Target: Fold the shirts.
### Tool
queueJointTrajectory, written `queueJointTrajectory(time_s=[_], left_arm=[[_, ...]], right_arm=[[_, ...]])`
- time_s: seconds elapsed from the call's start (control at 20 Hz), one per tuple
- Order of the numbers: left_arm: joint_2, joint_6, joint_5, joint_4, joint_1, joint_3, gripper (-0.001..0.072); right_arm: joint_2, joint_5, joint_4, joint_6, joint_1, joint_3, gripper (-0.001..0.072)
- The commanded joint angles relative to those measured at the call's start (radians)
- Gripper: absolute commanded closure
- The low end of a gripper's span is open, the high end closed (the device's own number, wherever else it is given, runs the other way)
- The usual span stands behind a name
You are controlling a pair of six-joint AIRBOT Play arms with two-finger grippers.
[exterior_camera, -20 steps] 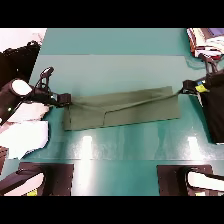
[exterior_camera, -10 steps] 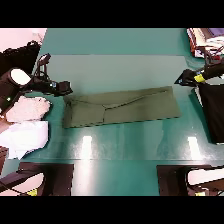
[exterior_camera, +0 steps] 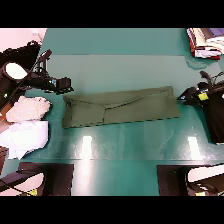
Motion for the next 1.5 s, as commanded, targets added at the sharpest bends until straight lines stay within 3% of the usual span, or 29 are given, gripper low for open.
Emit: queueJointTrajectory(time_s=[0.0, 0.1, 0.15, 0.3, 0.35, 0.6, 0.9, 1.15, 1.45], left_arm=[[-0.001, -0.001, -0.004, -0.021, -0.007, 0.002, 0.0674], [-0.003, -0.001, 0.007, -0.020, -0.045, 0.002, 0.0675], [-0.011, -0.001, 0.019, -0.021, -0.071, 0.002, 0.0675], [-0.066, -0.045, 0.070, -0.029, -0.145, 0.003, 0.0675], [-0.094, -0.056, 0.100, -0.060, -0.170, 0.006, 0.0675], [-0.298, -0.052, 0.166, -0.130, -0.328, 0.131, 0.0675], [-0.567, -0.054, 0.164, -0.151, -0.499, 0.356, 0.0675], [-0.682, -0.065, 0.179, -0.179, -0.539, 0.481, 0.0675], [-0.706, -0.086, 0.174, -0.172, -0.537, 0.483, 0.0675]], right_arm=[[-0.061, -0.003, 0.092, -0.040, 0.024, -0.033, 0.0140], [-0.088, -0.006, 0.092, -0.040, 0.064, -0.033, 0.0141], [-0.096, -0.011, 0.092, -0.057, 0.082, -0.033, 0.0205], [-0.095, 0.012, 0.095, -0.106, 0.110, -0.013, 0.0647], [-0.092, 0.056, 0.108, -0.134, 0.111, 0.011, 0.0690], [0.054, 0.109, 0.284, -0.098, 0.121, 0.125, 0.0691], [0.234, 0.100, 0.304, 0.035, 0.273, 0.281, 0.0691], [0.248, 0.087, 0.304, 0.079, 0.462, 0.386, 0.0690], [0.245, 0.039, 0.303, 0.082, 0.609, 0.418, 0.0691]])
